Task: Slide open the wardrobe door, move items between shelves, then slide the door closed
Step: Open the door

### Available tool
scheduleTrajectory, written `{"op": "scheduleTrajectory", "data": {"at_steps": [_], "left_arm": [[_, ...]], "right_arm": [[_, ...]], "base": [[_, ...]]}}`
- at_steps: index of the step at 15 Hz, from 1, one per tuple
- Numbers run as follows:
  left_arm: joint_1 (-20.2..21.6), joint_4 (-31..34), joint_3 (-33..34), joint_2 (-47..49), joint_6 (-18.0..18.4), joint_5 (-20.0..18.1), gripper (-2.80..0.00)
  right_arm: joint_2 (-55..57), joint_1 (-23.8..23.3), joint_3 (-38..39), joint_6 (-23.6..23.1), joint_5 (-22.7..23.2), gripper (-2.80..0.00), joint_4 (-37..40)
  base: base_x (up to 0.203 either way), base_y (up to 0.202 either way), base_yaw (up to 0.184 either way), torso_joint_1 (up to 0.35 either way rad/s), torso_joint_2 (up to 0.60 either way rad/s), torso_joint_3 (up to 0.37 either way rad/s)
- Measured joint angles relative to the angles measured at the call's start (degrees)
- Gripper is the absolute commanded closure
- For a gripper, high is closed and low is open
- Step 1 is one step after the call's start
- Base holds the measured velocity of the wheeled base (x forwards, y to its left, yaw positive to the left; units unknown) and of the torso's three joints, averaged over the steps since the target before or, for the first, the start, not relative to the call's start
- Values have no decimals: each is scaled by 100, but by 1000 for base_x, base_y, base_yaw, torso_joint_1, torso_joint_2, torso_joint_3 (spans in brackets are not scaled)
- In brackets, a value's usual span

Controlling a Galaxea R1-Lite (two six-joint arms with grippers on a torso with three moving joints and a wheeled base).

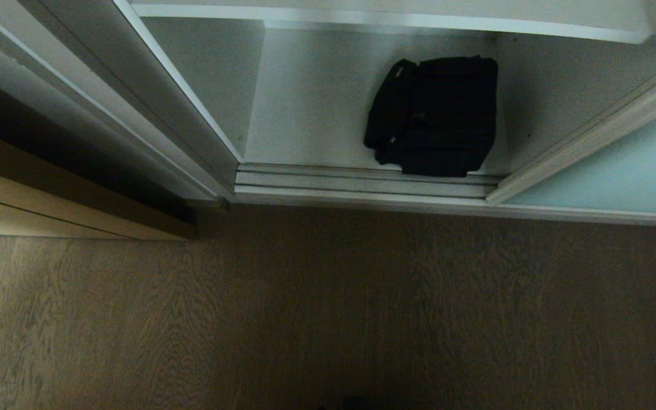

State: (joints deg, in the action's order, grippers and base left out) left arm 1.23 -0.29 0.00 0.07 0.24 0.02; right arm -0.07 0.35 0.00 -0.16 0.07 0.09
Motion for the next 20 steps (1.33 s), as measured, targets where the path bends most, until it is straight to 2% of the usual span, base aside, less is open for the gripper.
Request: {"op": "scheduleTrajectory", "data": {"at_steps": [5,20], "left_arm": [[13,2,0,0,2,3,0],[2,5,0,2,0,8,0]], "right_arm": [[0,5,0,2,0,0,1],[0,0,0,-2,0,0,-1]], "base": [[1,20,-2,0,1,1],[0,191,-2,2,3,2]]}}
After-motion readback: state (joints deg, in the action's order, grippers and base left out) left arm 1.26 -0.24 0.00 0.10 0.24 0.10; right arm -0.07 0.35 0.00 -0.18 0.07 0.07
